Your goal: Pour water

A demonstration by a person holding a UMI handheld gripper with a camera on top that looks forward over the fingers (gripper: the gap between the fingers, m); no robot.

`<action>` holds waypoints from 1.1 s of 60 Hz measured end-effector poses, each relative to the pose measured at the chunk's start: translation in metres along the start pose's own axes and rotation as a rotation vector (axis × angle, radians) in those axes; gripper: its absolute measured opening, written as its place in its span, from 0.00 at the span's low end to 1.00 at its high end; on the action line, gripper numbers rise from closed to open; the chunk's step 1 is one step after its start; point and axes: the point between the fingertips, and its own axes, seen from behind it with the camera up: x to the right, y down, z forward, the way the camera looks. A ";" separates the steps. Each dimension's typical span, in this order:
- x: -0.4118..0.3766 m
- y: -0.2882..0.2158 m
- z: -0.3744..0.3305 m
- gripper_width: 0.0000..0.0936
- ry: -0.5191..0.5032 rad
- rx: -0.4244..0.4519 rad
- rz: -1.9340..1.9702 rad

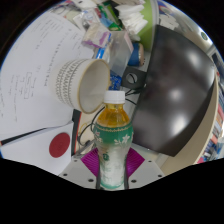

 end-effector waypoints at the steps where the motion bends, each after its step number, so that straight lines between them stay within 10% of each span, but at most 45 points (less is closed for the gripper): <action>1: 0.000 0.002 -0.002 0.34 -0.009 -0.005 0.032; 28: 0.044 0.029 -0.033 0.34 -0.305 0.233 1.733; 66: -0.055 0.025 0.018 0.36 -0.241 0.238 1.836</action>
